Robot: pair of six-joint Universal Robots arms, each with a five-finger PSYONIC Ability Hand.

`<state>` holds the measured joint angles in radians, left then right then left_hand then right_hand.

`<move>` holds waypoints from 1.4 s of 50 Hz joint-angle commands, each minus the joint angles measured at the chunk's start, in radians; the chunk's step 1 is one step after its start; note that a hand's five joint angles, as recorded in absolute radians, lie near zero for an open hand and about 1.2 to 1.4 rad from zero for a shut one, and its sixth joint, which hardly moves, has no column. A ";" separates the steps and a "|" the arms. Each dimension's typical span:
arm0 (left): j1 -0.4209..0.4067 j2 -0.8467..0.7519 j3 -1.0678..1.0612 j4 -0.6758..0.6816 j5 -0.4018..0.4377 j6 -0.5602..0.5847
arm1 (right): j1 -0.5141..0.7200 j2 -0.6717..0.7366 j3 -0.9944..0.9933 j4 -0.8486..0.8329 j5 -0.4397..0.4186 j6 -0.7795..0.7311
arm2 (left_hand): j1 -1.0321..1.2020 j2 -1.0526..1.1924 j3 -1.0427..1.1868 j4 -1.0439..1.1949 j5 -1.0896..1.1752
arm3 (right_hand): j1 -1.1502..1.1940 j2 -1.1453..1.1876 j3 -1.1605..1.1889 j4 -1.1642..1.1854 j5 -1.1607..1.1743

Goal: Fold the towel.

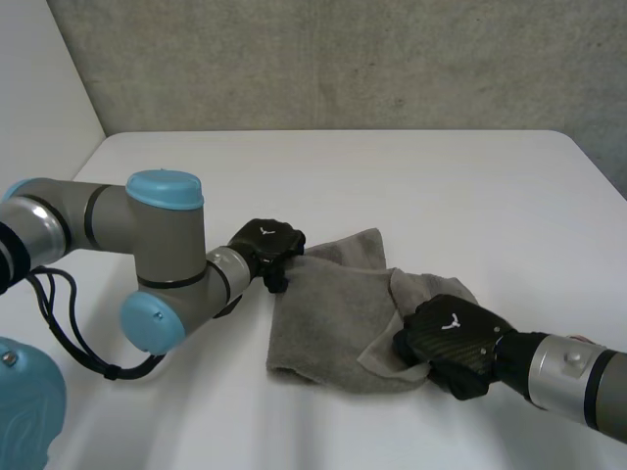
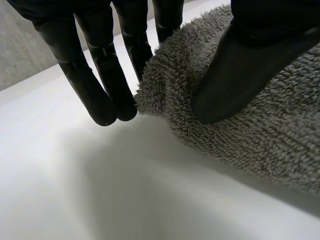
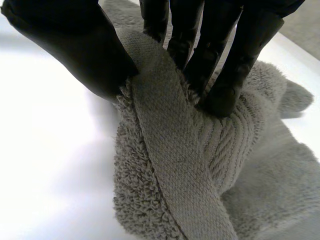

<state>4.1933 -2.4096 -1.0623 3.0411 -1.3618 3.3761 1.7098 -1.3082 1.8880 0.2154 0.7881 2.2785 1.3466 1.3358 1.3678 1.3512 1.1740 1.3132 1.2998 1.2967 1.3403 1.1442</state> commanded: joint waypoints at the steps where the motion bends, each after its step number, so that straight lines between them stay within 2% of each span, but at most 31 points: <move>1: 0.002 0.122 -0.106 0.050 0.125 -0.006 | -0.010 0.003 -0.102 -0.030 0.013 0.244 | 0.050 0.060 0.029 0.045 0.048 | 0.083 0.096 0.100 0.056 0.078; 5: 0.011 0.161 -0.125 0.091 0.170 -0.006 | -0.012 0.006 -0.175 -0.031 0.026 0.400 | 0.050 0.060 0.029 0.045 0.048 | 0.083 0.096 0.100 0.056 0.078; 7: 0.031 0.200 -0.108 0.120 0.144 -0.009 | -0.009 0.006 -0.249 -0.037 0.042 0.524 | 0.050 0.060 0.029 0.045 0.048 | 0.083 0.096 0.100 0.056 0.078; 13: 0.067 0.270 -0.030 0.147 0.043 -0.029 | 0.004 -0.008 -0.356 -0.188 0.042 0.624 | 0.050 0.060 0.029 0.045 0.048 | 0.083 0.096 0.100 0.056 0.078; 15: 0.065 0.315 0.040 0.166 0.003 -0.079 | 0.052 -0.118 -0.363 -0.453 0.042 0.698 | 0.050 0.060 0.029 0.045 0.048 | 0.083 0.096 0.100 0.056 0.078; 16: 0.065 0.316 0.041 0.166 0.003 -0.080 | 0.053 -0.118 -0.363 -0.455 0.042 0.699 | 0.050 0.060 0.029 0.045 0.048 | 0.083 0.096 0.100 0.056 0.078; 18: 0.063 0.389 0.088 0.212 -0.011 -0.160 | 0.086 -0.245 -0.324 -0.824 0.072 0.855 | 0.050 0.060 0.029 0.045 0.048 | 0.083 0.096 0.100 0.056 0.078; 19: 0.063 0.389 0.088 0.213 -0.011 -0.161 | 0.087 -0.246 -0.323 -0.826 0.072 0.855 | 0.050 0.060 0.029 0.045 0.048 | 0.083 0.096 0.100 0.056 0.078; 20: 0.068 0.432 0.096 0.234 -0.014 -0.205 | 0.085 -0.273 -0.299 -0.988 0.113 0.956 | 0.050 0.060 0.029 0.045 0.048 | 0.083 0.096 0.100 0.056 0.078; 21: 0.068 0.432 0.096 0.234 -0.014 -0.205 | 0.085 -0.273 -0.299 -0.990 0.114 0.957 | 0.050 0.060 0.029 0.045 0.048 | 0.083 0.096 0.100 0.056 0.078; 23: 0.071 0.518 0.087 0.278 -0.034 -0.282 | 0.083 -0.299 -0.282 -1.193 0.172 1.178 | 0.050 0.060 0.029 0.045 0.048 | 0.083 0.096 0.100 0.056 0.078; 24: 0.071 0.518 0.087 0.278 -0.034 -0.282 | 0.083 -0.299 -0.282 -1.194 0.172 1.179 | 0.050 0.060 0.029 0.045 0.048 | 0.083 0.096 0.100 0.056 0.078; 25: 0.071 0.553 0.070 0.295 -0.048 -0.303 | 0.077 -0.307 -0.288 -1.203 0.177 1.272 | 0.050 0.060 0.029 0.045 0.048 | 0.083 0.096 0.100 0.056 0.078; 28: 0.076 0.607 -0.002 0.324 -0.066 -0.307 | 0.053 -0.292 -0.297 -1.173 0.152 1.316 | 0.050 0.060 0.029 0.045 0.048 | 0.083 0.096 0.100 0.056 0.078; 30: 0.085 0.629 -0.047 0.335 -0.068 -0.297 | 0.048 -0.272 -0.303 -1.122 0.111 1.313 | 0.050 0.060 0.029 0.045 0.048 | 0.083 0.096 0.100 0.056 0.078; 31: 0.096 0.645 -0.094 0.340 -0.062 -0.288 | 0.041 -0.237 -0.316 -1.045 0.046 1.305 | 0.050 0.060 0.029 0.045 0.048 | 0.083 0.096 0.100 0.056 0.078; 32: 0.096 0.646 -0.094 0.340 -0.062 -0.288 | 0.040 -0.237 -0.316 -1.044 0.045 1.305 | 0.050 0.060 0.029 0.045 0.048 | 0.083 0.096 0.100 0.056 0.078; 34: 0.106 0.673 -0.219 0.338 -0.051 -0.253 | 0.034 -0.151 -0.360 -0.884 -0.073 1.265 | 0.050 0.060 0.029 0.045 0.048 | 0.083 0.096 0.100 0.056 0.078; 35: 0.106 0.673 -0.220 0.338 -0.051 -0.253 | 0.034 -0.151 -0.360 -0.883 -0.073 1.265 | 0.050 0.060 0.029 0.045 0.048 | 0.083 0.096 0.100 0.056 0.078; 37: 0.108 0.687 -0.373 0.341 -0.013 -0.198 | 0.031 -0.065 -0.398 -0.692 -0.104 1.181 | 0.050 0.060 0.029 0.045 0.048 | 0.083 0.096 0.100 0.056 0.078; 40: 0.108 0.690 -0.450 0.343 0.018 -0.164 | 0.030 -0.016 -0.415 -0.590 -0.104 1.113 | 0.050 0.060 0.029 0.045 0.048 | 0.083 0.096 0.100 0.056 0.078; 42: 0.109 0.687 -0.601 0.347 0.065 -0.091 | 0.034 0.071 -0.438 -0.408 -0.102 0.935 | 0.050 0.060 0.029 0.045 0.048 | 0.083 0.096 0.100 0.056 0.078; 43: 0.109 0.687 -0.602 0.348 0.066 -0.090 | 0.034 0.072 -0.438 -0.407 -0.102 0.934 | 0.050 0.060 0.029 0.045 0.048 | 0.083 0.096 0.100 0.056 0.078; 45: 0.111 0.675 -0.727 0.352 0.087 -0.012 | 0.039 0.157 -0.452 -0.236 -0.092 0.734 | 0.050 0.060 0.029 0.045 0.048 | 0.083 0.096 0.100 0.056 0.078; 46: 0.111 0.675 -0.728 0.352 0.087 -0.012 | 0.039 0.158 -0.452 -0.235 -0.092 0.733 | 0.050 0.060 0.029 0.045 0.048 | 0.083 0.096 0.100 0.056 0.078; 48: 0.097 0.644 -0.822 0.367 0.086 0.054 | 0.044 0.254 -0.470 -0.078 -0.046 0.533 | 0.050 0.060 0.029 0.045 0.048 | 0.083 0.096 0.100 0.056 0.078; 53: 0.085 0.603 -0.899 0.371 0.082 0.120 | 0.050 0.332 -0.500 0.086 0.084 0.299 | 0.050 0.060 0.029 0.045 0.048 | 0.083 0.096 0.100 0.056 0.078; 56: 0.083 0.601 -0.919 0.371 0.081 0.134 | 0.039 0.336 -0.503 0.098 0.140 0.277 | 0.050 0.060 0.029 0.045 0.048 | 0.083 0.096 0.100 0.056 0.078; 62: 0.085 0.612 -0.918 0.366 0.081 0.131 | 0.021 0.310 -0.500 0.091 0.158 0.303 | 0.050 0.060 0.029 0.045 0.048 | 0.008 0.021 0.024 -0.019 0.002; 64: 0.082 0.615 -0.915 0.364 0.081 0.129 | -0.019 0.271 -0.491 0.091 0.158 0.341 | 0.050 0.060 0.029 0.045 0.048 | -0.240 -0.227 -0.224 -0.267 -0.246; 70: 0.050 0.618 -0.898 0.371 0.081 0.121 | -0.070 0.242 -0.481 0.072 0.160 0.467 | 0.050 0.060 0.029 0.045 0.048 | -0.447 -0.434 -0.431 -0.474 -0.453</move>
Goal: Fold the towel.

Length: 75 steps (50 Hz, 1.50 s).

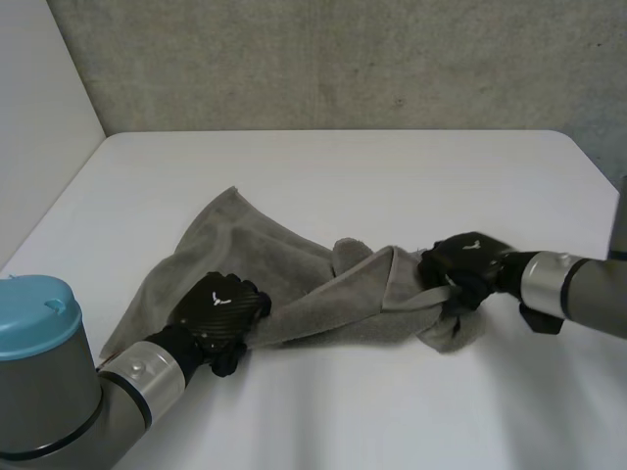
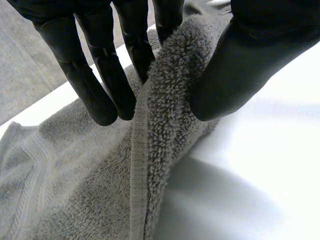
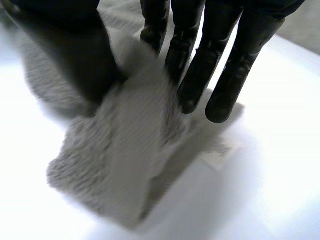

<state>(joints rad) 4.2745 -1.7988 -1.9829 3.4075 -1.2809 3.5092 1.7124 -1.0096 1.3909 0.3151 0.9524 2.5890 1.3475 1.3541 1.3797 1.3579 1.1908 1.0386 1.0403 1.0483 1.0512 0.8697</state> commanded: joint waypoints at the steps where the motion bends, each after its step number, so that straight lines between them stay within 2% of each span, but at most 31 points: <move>1: -0.032 0.007 0.023 0.004 0.000 -0.012 | -0.073 -0.057 0.016 -0.028 -0.004 0.157 | 0.049 0.042 0.017 0.038 0.031 | -0.173 -0.174 -0.182 -0.185 -0.178; 3: -0.056 0.004 0.032 0.006 0.000 -0.015 | -0.102 -0.072 0.031 -0.056 0.006 0.222 | 0.049 0.042 0.017 0.038 0.031 | -0.176 -0.177 -0.185 -0.188 -0.181; 9: -0.093 -0.007 0.042 0.006 -0.002 -0.024 | -0.116 -0.136 0.079 -0.102 0.032 0.275 | 0.049 0.042 0.017 0.038 0.031 | -0.208 -0.210 -0.218 -0.221 -0.214; 12: -0.102 -0.011 0.055 0.006 -0.003 -0.024 | -0.112 -0.193 0.132 -0.154 0.075 0.303 | 0.049 0.042 0.017 0.038 0.031 | -0.284 -0.286 -0.294 -0.297 -0.290; 14: -0.102 -0.013 0.072 0.006 -0.005 -0.024 | -0.109 -0.285 0.189 -0.233 0.136 0.342 | 0.049 0.042 0.017 0.038 0.031 | -0.354 -0.356 -0.364 -0.367 -0.360; 17: -0.102 -0.014 0.081 0.006 -0.005 -0.024 | -0.102 -0.331 0.218 -0.269 0.164 0.361 | 0.049 0.042 0.017 0.038 0.031 | -0.431 -0.433 -0.441 -0.444 -0.437; 19: -0.096 -0.017 0.091 0.004 -0.005 -0.026 | -0.067 -0.414 0.256 -0.313 0.186 0.382 | 0.049 0.042 0.017 0.038 0.031 | -0.577 -0.579 -0.587 -0.590 -0.583; 26: -0.087 -0.010 0.084 -0.004 -0.006 -0.024 | 0.079 -0.446 0.238 -0.326 0.212 0.369 | 0.049 0.042 0.017 0.038 0.031 | -0.645 -0.647 -0.655 -0.658 -0.651; 28: -0.088 -0.007 0.078 -0.004 -0.006 -0.024 | 0.116 -0.434 0.214 -0.326 0.224 0.367 | 0.049 0.042 0.017 0.038 0.031 | -0.663 -0.665 -0.673 -0.676 -0.669; 31: -0.088 -0.004 0.059 -0.005 -0.006 -0.021 | 0.190 -0.321 0.117 -0.314 0.305 0.327 | 0.049 0.042 0.017 0.038 0.031 | -0.686 -0.688 -0.696 -0.699 -0.692; 32: -0.088 -0.004 0.059 -0.005 -0.006 -0.021 | 0.190 -0.320 0.117 -0.314 0.305 0.327 | 0.049 0.042 0.017 0.038 0.031 | -0.686 -0.688 -0.696 -0.699 -0.692; 34: -0.088 -0.004 0.053 -0.005 -0.006 -0.021 | 0.229 -0.247 0.039 -0.283 0.366 0.254 | 0.049 0.042 0.017 0.038 0.031 | -0.707 -0.709 -0.717 -0.719 -0.713; 37: -0.087 -0.004 0.052 -0.005 -0.006 -0.021 | 0.250 -0.201 -0.001 -0.258 0.397 0.209 | 0.049 0.042 0.017 0.038 0.031 | -0.716 -0.717 -0.725 -0.728 -0.721; 39: -0.085 -0.002 0.047 -0.005 -0.006 -0.022 | 0.295 -0.098 -0.090 -0.219 0.468 0.114 | 0.049 0.042 0.017 0.038 0.031 | -0.725 -0.726 -0.734 -0.737 -0.730; 40: -0.085 -0.002 0.047 -0.005 -0.006 -0.022 | 0.296 -0.098 -0.090 -0.218 0.468 0.114 | 0.049 0.042 0.017 0.038 0.031 | -0.725 -0.726 -0.734 -0.737 -0.730; 42: -0.084 -0.001 0.044 -0.005 -0.006 -0.022 | 0.334 -0.016 -0.163 -0.195 0.531 0.024 | 0.049 0.042 0.017 0.038 0.031 | -0.728 -0.729 -0.737 -0.740 -0.733; 48: -0.084 0.012 0.044 -0.005 -0.006 -0.022 | 0.352 0.094 -0.233 -0.192 0.600 -0.075 | 0.049 0.042 0.017 0.038 0.031 | -0.701 -0.703 -0.711 -0.714 -0.707; 50: -0.082 0.016 0.044 -0.004 -0.006 -0.022 | 0.352 0.133 -0.269 -0.188 0.630 -0.125 | 0.049 0.042 0.017 0.038 0.031 | -0.611 -0.613 -0.621 -0.623 -0.616; 51: -0.082 0.016 0.044 -0.004 -0.006 -0.022 | 0.352 0.134 -0.270 -0.188 0.631 -0.125 | 0.049 0.042 0.017 0.038 0.031 | -0.610 -0.612 -0.620 -0.623 -0.616; 52: -0.078 0.021 0.044 -0.002 -0.006 -0.022 | 0.352 0.141 -0.276 -0.186 0.638 -0.142 | 0.049 0.042 0.017 0.038 0.031 | -0.421 -0.423 -0.431 -0.434 -0.427; 53: -0.078 0.021 0.044 -0.002 -0.006 -0.022 | 0.352 0.141 -0.276 -0.186 0.638 -0.142 | 0.049 0.042 0.017 0.038 0.031 | -0.419 -0.421 -0.429 -0.432 -0.425; 55: -0.064 0.021 0.044 0.003 -0.006 -0.022 | 0.340 0.129 -0.273 -0.183 0.637 -0.138 | 0.049 0.042 0.017 0.038 0.031 | 0.282 0.280 0.272 0.269 0.276; 57: -0.058 0.021 0.044 0.006 -0.005 -0.022 | 0.340 0.112 -0.259 -0.182 0.632 -0.129 | 0.049 0.042 0.017 0.038 0.031 | 0.357 0.355 0.347 0.344 0.351; 61: -0.039 0.016 0.047 0.009 -0.003 -0.022 | 0.340 0.042 -0.211 -0.189 0.605 -0.064 | 0.049 0.042 0.017 0.038 0.031 | 0.358 0.356 0.348 0.345 0.352; 63: -0.024 -0.003 0.056 0.016 -0.003 -0.022 | 0.317 -0.068 -0.130 -0.220 0.522 0.031 | 0.049 0.042 0.017 0.038 0.031 | 0.358 0.356 0.348 0.345 0.352; 64: -0.024 -0.004 0.056 0.016 -0.003 -0.022 | 0.317 -0.069 -0.130 -0.220 0.522 0.031 | 0.049 0.042 0.017 0.038 0.031 | 0.358 0.356 0.348 0.345 0.352; 66: -0.013 -0.036 0.062 0.038 -0.003 -0.021 | 0.250 -0.179 -0.043 -0.267 0.430 0.124 | 0.049 0.042 0.017 0.038 0.031 | 0.358 0.356 0.348 0.345 0.352; 67: -0.013 -0.036 0.062 0.038 -0.003 -0.021 | 0.250 -0.179 -0.043 -0.268 0.430 0.125 | 0.049 0.042 0.017 0.038 0.031 | 0.358 0.356 0.348 0.345 0.352; 68: -0.004 -0.049 0.067 0.051 -0.005 -0.019 | 0.219 -0.223 -0.005 -0.281 0.386 0.156 | 0.049 0.042 0.017 0.038 0.031 | 0.358 0.356 0.348 0.345 0.352; 71: 0.013 -0.083 0.079 0.081 -0.026 -0.019 | 0.159 -0.289 0.055 -0.297 0.362 0.195 | 0.049 0.042 0.017 0.038 0.031 | 0.358 0.356 0.348 0.345 0.352; 75: 0.014 -0.123 0.098 0.105 -0.069 -0.016 | 0.104 -0.307 0.102 -0.294 0.361 0.194 | 0.049 0.042 0.017 0.038 0.031 | 0.358 0.356 0.348 0.345 0.352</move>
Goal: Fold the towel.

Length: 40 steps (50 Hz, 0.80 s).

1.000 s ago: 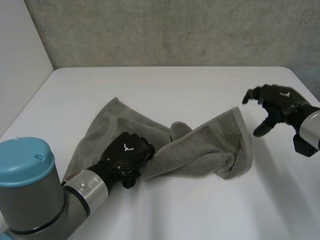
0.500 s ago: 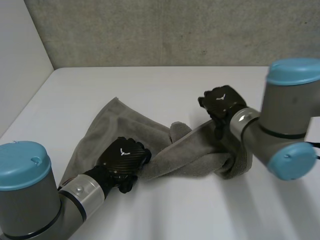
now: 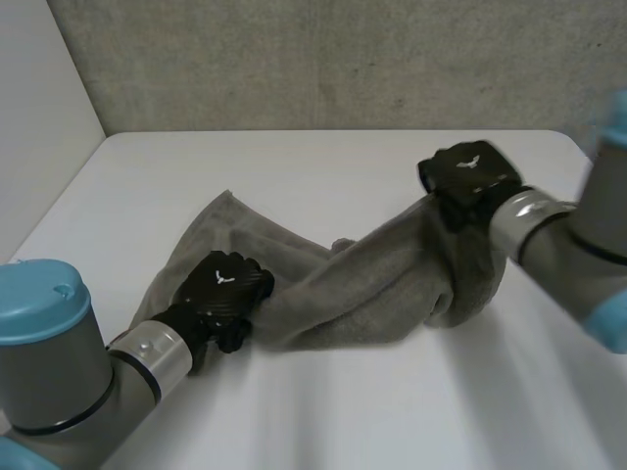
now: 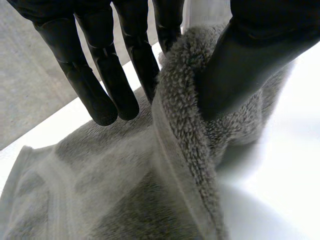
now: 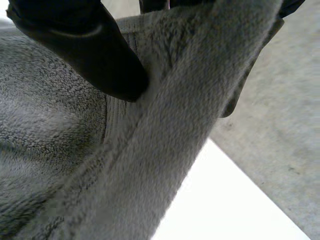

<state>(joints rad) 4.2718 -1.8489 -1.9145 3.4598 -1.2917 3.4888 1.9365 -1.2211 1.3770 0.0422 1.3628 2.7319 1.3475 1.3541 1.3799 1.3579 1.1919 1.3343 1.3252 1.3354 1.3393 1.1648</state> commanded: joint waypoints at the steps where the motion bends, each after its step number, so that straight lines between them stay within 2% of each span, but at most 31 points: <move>1: 0.019 -0.093 0.043 0.059 -0.084 0.004 | -0.152 -0.098 0.143 -0.025 -0.051 0.049 | 0.049 0.042 0.016 0.038 0.030 | 0.062 0.071 0.061 0.057 0.057; 4: 0.020 -0.127 0.063 0.053 -0.116 0.004 | -0.204 -0.104 0.194 -0.050 -0.054 0.049 | 0.049 0.042 0.016 0.038 0.030 | 0.062 0.071 0.061 0.057 0.057; 13: 0.025 -0.131 0.055 0.050 -0.123 0.003 | -0.309 -0.146 0.316 -0.203 -0.053 0.069 | -0.121 -0.128 -0.153 -0.131 -0.140 | 0.062 0.071 0.061 0.057 0.057; 21: 0.022 -0.118 0.052 0.050 -0.127 0.001 | -0.337 -0.192 0.376 -0.332 -0.041 0.104 | -0.177 -0.183 -0.209 -0.187 -0.196 | 0.062 0.071 0.061 0.057 0.057; 28: 0.028 -0.099 0.049 0.047 -0.127 0.010 | -0.356 -0.222 0.392 -0.349 -0.014 0.127 | -0.218 -0.225 -0.250 -0.228 -0.237 | 0.062 0.071 0.061 0.057 0.057; 33: 0.043 -0.084 0.038 0.033 -0.124 0.013 | -0.355 -0.222 0.401 -0.349 -0.019 0.126 | -0.159 -0.166 -0.192 -0.170 -0.178 | 0.062 0.071 0.061 0.057 0.057; 36: 0.062 -0.078 0.038 0.024 -0.121 0.013 | -0.350 -0.222 0.405 -0.347 -0.021 0.121 | 0.048 0.041 0.015 0.037 0.029 | 0.062 0.071 0.061 0.057 0.057; 40: 0.071 -0.075 0.038 -0.013 -0.117 0.015 | -0.350 -0.218 0.402 -0.349 -0.022 0.123 | 0.049 0.042 0.016 0.038 0.030 | 0.062 0.071 0.061 0.057 0.057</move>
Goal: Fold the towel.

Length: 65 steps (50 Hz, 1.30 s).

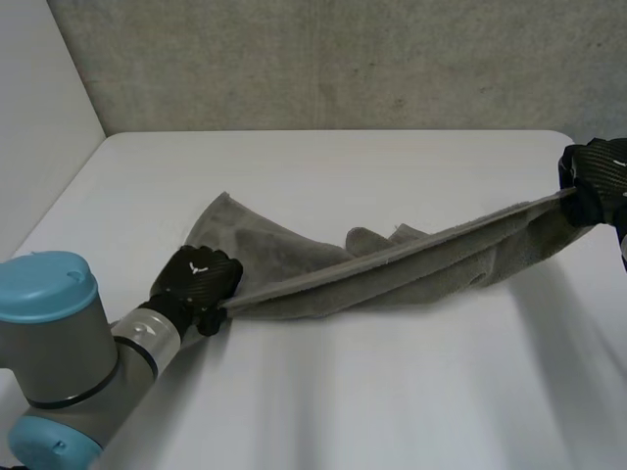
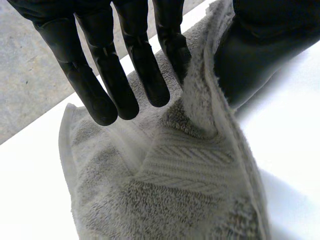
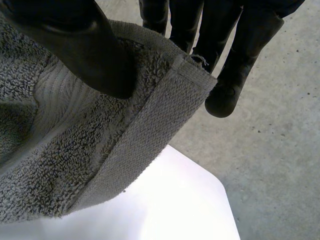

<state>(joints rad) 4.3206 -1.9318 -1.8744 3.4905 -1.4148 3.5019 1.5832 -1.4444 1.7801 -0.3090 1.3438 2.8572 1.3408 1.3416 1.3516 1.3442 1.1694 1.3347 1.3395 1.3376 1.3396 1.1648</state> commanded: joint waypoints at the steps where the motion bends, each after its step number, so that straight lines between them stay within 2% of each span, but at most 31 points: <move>1: 0.022 0.008 -0.002 -0.044 0.007 0.002 | 0.003 0.006 -0.001 0.002 -0.003 -0.002 | 0.055 0.055 0.045 0.052 0.052 | 0.062 0.057 0.059 0.057 0.057; 6: 0.022 0.042 -0.005 -0.077 0.031 0.002 | 0.006 0.006 -0.019 0.025 -0.014 -0.015 | 0.055 0.055 0.045 0.052 0.052 | 0.062 0.057 0.059 0.057 0.057; 8: 0.034 0.108 0.004 -0.084 0.071 0.028 | 0.004 -0.002 -0.034 0.072 -0.050 -0.036 | 0.055 0.055 0.045 0.052 0.052 | 0.062 0.057 0.059 0.057 0.057; 12: 0.073 0.188 0.021 -0.087 0.082 0.075 | 0.008 -0.030 -0.074 0.149 -0.083 -0.068 | 0.055 0.055 0.045 0.052 0.052 | 0.062 0.057 0.059 0.057 0.057; 14: 0.111 0.293 0.053 -0.094 0.080 0.098 | -0.006 -0.103 -0.116 0.209 -0.116 -0.070 | 0.055 0.055 0.045 0.052 0.052 | 0.062 0.057 0.059 0.057 0.057; 20: 0.123 0.422 0.144 -0.157 0.082 0.097 | -0.002 -0.197 -0.206 0.258 -0.140 -0.065 | 0.055 0.055 0.045 0.052 0.052 | 0.062 0.057 0.059 0.057 0.057; 22: 0.126 0.474 0.207 -0.235 0.088 0.097 | 0.003 -0.226 -0.283 0.374 -0.167 -0.079 | 0.055 0.055 0.045 0.052 0.052 | 0.062 0.057 0.059 0.057 0.057; 23: 0.126 0.475 0.207 -0.235 0.088 0.097 | 0.003 -0.226 -0.283 0.375 -0.167 -0.079 | 0.055 0.055 0.045 0.052 0.052 | 0.062 0.057 0.059 0.057 0.057; 24: 0.129 0.481 0.230 -0.276 0.088 0.097 | -0.002 -0.226 -0.330 0.463 -0.182 -0.088 | 0.055 0.055 0.045 0.052 0.052 | 0.062 0.057 0.059 0.057 0.057; 25: 0.129 0.481 0.230 -0.277 0.088 0.097 | -0.002 -0.226 -0.330 0.464 -0.183 -0.088 | 0.055 0.055 0.045 0.052 0.052 | 0.062 0.057 0.059 0.057 0.057; 27: 0.132 0.471 0.247 -0.342 0.092 0.103 | -0.006 -0.194 -0.386 0.620 -0.228 -0.139 | 0.055 0.055 0.045 0.052 0.052 | 0.062 0.057 0.059 0.057 0.057; 28: 0.133 0.471 0.247 -0.343 0.093 0.103 | -0.006 -0.194 -0.386 0.620 -0.229 -0.139 | 0.055 0.055 0.045 0.052 0.052 | 0.062 0.057 0.059 0.057 0.057; 30: 0.136 0.374 0.241 -0.369 0.096 0.107 | 0.010 -0.079 -0.386 0.712 -0.252 -0.262 | 0.055 0.055 0.045 0.052 0.052 | 0.062 0.057 0.059 0.057 0.057; 31: 0.136 0.373 0.241 -0.369 0.096 0.108 | 0.011 -0.079 -0.386 0.712 -0.252 -0.263 | 0.055 0.055 0.045 0.052 0.052 | 0.062 0.057 0.059 0.057 0.057; 32: 0.136 0.299 0.248 -0.376 0.096 0.108 | 0.027 -0.023 -0.383 0.744 -0.241 -0.345 | 0.055 0.055 0.045 0.052 0.052 | 0.062 0.057 0.059 0.057 0.057; 33: 0.137 0.225 0.260 -0.386 0.090 0.111 | 0.027 -0.022 -0.383 0.745 -0.241 -0.346 | 0.055 0.055 0.045 0.052 0.052 | 0.062 0.057 0.059 0.057 0.057; 35: 0.139 0.161 0.270 -0.390 0.088 0.112 | 0.098 0.085 -0.381 0.801 -0.183 -0.490 | 0.055 0.055 0.045 0.052 0.052 | 0.062 0.057 0.059 0.057 0.057; 36: 0.139 0.160 0.270 -0.390 0.088 0.112 | 0.098 0.085 -0.381 0.801 -0.183 -0.490 | 0.055 0.055 0.045 0.052 0.052 | 0.062 0.057 0.059 0.057 0.057; 38: 0.140 0.044 0.303 -0.407 0.083 0.137 | 0.164 0.186 -0.393 0.821 -0.088 -0.548 | 0.055 0.055 0.045 0.052 0.052 | 0.062 0.057 0.059 0.057 0.057; 39: 0.140 0.043 0.304 -0.407 0.083 0.137 | 0.164 0.187 -0.393 0.821 -0.087 -0.549 | 0.055 0.055 0.045 0.052 0.052 | 0.062 0.057 0.059 0.057 0.057; 41: 0.148 -0.060 0.349 -0.416 0.077 0.192 | 0.216 0.277 -0.415 0.805 -0.010 -0.567 | 0.055 0.055 0.045 0.052 0.052 | 0.062 0.057 0.059 0.057 0.057; 47: 0.148 -0.154 0.463 -0.410 0.076 0.255 | 0.247 0.361 -0.518 0.688 0.003 -0.564 | 0.055 0.055 0.045 0.052 0.052 | 0.062 0.057 0.059 0.057 0.057; 49: 0.143 -0.177 0.579 -0.401 0.054 0.252 | 0.264 0.365 -0.603 0.535 0.005 -0.553 | 0.055 0.055 0.045 0.052 0.052 | 0.062 0.057 0.059 0.057 0.057; 52: 0.139 -0.177 0.644 -0.377 0.040 0.244 | 0.278 0.358 -0.654 0.438 0.014 -0.538 | 0.055 0.055 0.045 0.052 0.052 | 0.062 0.057 0.059 0.057 0.057; 54: 0.126 -0.165 0.771 -0.261 0.007 0.185 | 0.284 0.322 -0.718 0.206 0.027 -0.468 | 0.055 0.055 0.045 0.052 0.052 | 0.062 0.057 0.059 0.057 0.057; 55: 0.126 -0.165 0.771 -0.260 0.007 0.184 | 0.284 0.322 -0.719 0.205 0.028 -0.467 | 0.055 0.055 0.045 0.052 0.052 | 0.062 0.057 0.059 0.057 0.057; 57: 0.123 -0.121 0.865 -0.155 0.008 0.053 | 0.278 0.221 -0.696 -0.067 0.067 -0.333 | 0.055 0.055 0.045 0.052 0.052 | 0.062 0.057 0.059 0.057 0.057; 58: 0.123 -0.121 0.865 -0.154 0.008 0.052 | 0.278 0.220 -0.696 -0.068 0.067 -0.332 | 0.055 0.055 0.045 0.052 0.052 | 0.062 0.057 0.059 0.057 0.057; 60: 0.136 -0.041 0.906 -0.073 0.014 -0.105 | 0.274 0.101 -0.668 -0.278 0.119 -0.198 | 0.055 0.055 0.045 0.052 0.052 | 0.062 0.057 0.059 0.057 0.057; 63: 0.137 -0.013 0.922 -0.033 0.027 -0.176 | 0.270 0.082 -0.688 -0.254 0.123 -0.173 | 0.055 0.055 0.045 0.052 0.052 | 0.062 0.057 0.059 0.057 0.057; 65: 0.146 -0.004 0.954 0.016 0.049 -0.265 | 0.256 0.139 -0.811 -0.062 0.104 -0.165 | 0.055 0.055 0.045 0.052 0.052 | 0.062 0.057 0.059 0.057 0.057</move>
<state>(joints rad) 4.4484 -2.0351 -1.0010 3.3536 -1.4025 3.5151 1.8615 -1.2368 1.0722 -0.3768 1.4187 2.5407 1.3527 1.3585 1.3813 1.3578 1.1966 1.3348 1.3440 1.3414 1.3463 1.1679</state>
